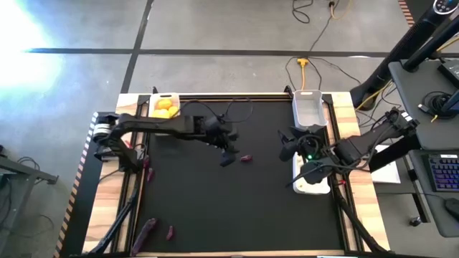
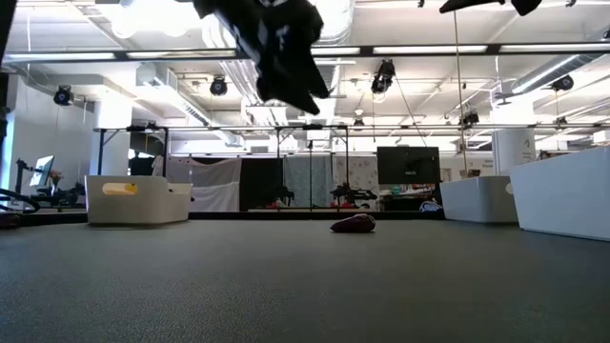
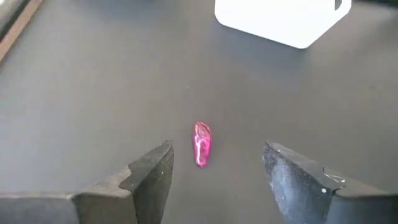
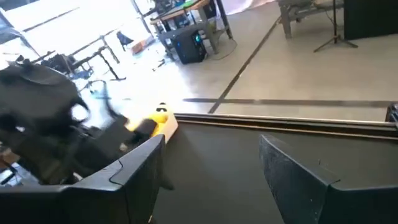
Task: Sort produce into baskets
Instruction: Put the purple eggplant into the gray bin
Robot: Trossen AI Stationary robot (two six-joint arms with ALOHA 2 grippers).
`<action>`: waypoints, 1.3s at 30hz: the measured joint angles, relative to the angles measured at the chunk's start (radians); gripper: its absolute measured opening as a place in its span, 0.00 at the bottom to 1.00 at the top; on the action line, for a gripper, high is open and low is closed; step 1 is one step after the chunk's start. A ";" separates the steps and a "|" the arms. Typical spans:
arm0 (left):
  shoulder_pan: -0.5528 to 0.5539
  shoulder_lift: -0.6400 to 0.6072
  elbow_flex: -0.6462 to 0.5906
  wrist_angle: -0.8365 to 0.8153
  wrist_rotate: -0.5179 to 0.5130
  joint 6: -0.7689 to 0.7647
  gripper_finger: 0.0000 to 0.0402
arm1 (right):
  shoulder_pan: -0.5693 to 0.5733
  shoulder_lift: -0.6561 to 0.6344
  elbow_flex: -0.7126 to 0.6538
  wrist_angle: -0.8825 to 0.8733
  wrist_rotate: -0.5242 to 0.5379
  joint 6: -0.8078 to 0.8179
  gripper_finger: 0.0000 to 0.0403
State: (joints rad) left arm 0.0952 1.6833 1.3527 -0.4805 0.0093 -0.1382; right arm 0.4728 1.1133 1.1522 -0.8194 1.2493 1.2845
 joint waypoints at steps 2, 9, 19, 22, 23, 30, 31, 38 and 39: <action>0.000 -0.036 -0.003 -0.001 -0.030 0.004 0.57 | -0.001 0.000 0.000 0.019 0.012 0.002 0.62; 0.001 -0.155 -0.057 0.043 -0.064 0.008 0.56 | -0.009 0.012 0.000 0.077 0.057 -0.057 0.62; 0.000 -0.338 -0.214 0.100 -0.063 -0.092 0.56 | -0.015 0.148 0.000 0.075 0.026 -0.099 0.62; 0.000 -0.404 -0.266 0.108 -0.072 -0.121 0.56 | -0.018 0.167 0.000 0.077 -0.016 -0.093 0.62; 0.000 -0.426 -0.284 0.115 -0.074 -0.130 0.56 | -0.018 0.171 0.000 0.078 -0.025 -0.087 0.62; 0.000 -0.555 -0.385 0.207 -0.079 -0.162 0.56 | -0.085 0.183 0.000 0.129 -0.370 -0.183 0.62; 0.000 -0.571 -0.393 0.229 -0.079 -0.164 0.56 | -0.099 0.186 0.000 0.130 -0.415 -0.195 0.62; 0.000 -0.652 -0.411 0.268 -0.079 -0.167 0.56 | -0.157 0.222 0.000 0.153 -0.615 -0.263 0.66; -0.001 -0.662 -0.411 0.267 -0.079 -0.168 0.56 | -0.160 0.233 0.000 0.165 -0.636 -0.277 0.67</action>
State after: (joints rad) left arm 0.0942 1.0216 0.9417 -0.2135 -0.0699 -0.3058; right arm 0.3124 1.3460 1.1522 -0.6542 0.6137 1.0074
